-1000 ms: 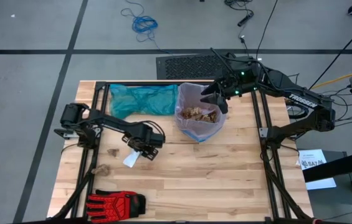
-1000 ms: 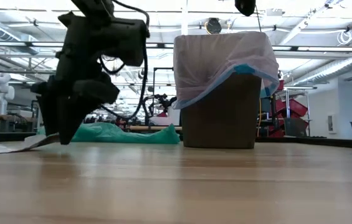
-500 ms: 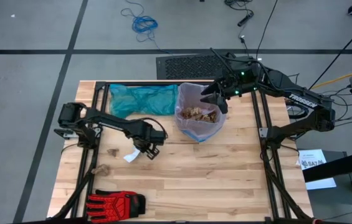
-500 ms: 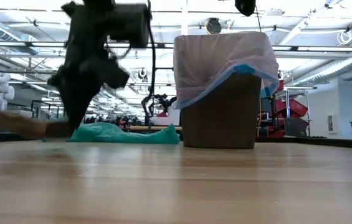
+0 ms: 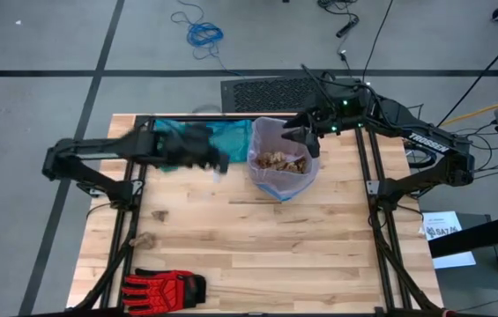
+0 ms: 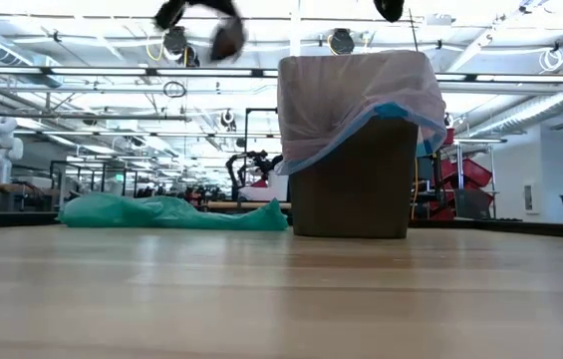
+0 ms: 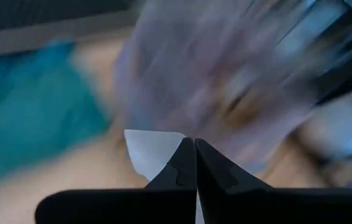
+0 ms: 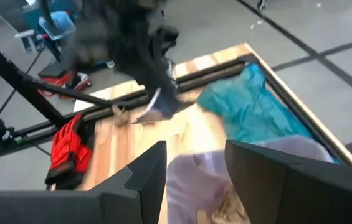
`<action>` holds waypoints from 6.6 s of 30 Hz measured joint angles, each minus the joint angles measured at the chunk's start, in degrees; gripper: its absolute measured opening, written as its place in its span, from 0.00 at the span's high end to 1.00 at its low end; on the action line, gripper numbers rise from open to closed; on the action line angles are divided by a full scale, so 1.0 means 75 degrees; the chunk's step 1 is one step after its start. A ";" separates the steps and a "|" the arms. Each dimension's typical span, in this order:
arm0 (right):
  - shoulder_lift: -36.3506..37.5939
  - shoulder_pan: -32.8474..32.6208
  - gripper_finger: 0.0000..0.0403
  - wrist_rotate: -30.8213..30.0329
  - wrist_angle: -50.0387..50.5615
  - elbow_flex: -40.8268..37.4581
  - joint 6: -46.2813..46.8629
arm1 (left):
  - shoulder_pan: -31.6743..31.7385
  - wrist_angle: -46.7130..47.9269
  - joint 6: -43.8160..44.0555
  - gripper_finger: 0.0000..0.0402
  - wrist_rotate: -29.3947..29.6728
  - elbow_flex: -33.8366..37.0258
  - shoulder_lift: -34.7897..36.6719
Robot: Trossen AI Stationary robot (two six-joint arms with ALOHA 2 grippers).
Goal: Place trash/remove bag and relplace
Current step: Put the white paper into the black trash bin, then put the brown paper into the black trash bin
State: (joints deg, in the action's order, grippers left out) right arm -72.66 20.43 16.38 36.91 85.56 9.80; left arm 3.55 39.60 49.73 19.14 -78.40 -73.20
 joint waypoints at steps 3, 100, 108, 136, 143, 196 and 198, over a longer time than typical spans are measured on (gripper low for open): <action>0.0000 0.0003 0.61 -0.0035 -0.0280 0.0000 0.0000 | 0.0400 -0.1969 -0.0887 1.00 -0.0231 -0.0069 0.0069; 0.0000 0.0012 0.61 -0.0312 -0.1069 0.0000 0.0600 | -0.0900 0.0437 0.2552 0.91 -0.4569 0.5933 -0.0587; 0.0000 0.0012 0.61 -0.0304 -0.1064 0.0000 0.0558 | -0.0454 0.0044 0.1544 0.99 -0.3373 0.4039 -0.0582; 0.0002 0.0014 0.61 -0.0346 -0.1246 0.0000 0.0399 | 0.1584 -0.3715 -0.2563 0.79 -0.5434 -0.1507 -0.3033; 0.0001 0.0015 0.61 -0.0347 -0.1243 0.0000 0.0295 | 0.1693 -0.3165 -0.3001 0.57 -0.5550 -0.1822 -0.2985; 0.0000 0.0017 0.61 -0.0385 -0.1216 -0.0003 0.0231 | -0.3847 0.3882 0.0146 0.51 -0.6608 0.5244 0.0662; 0.0000 0.0017 0.61 -0.0387 -0.1198 -0.0003 0.0262 | -0.3923 0.3418 0.0343 0.51 -0.6602 0.5493 0.0672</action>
State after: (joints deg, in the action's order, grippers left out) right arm -72.66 20.56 13.48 27.92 85.54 11.77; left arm -25.87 65.23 52.30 -30.37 -37.20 -68.16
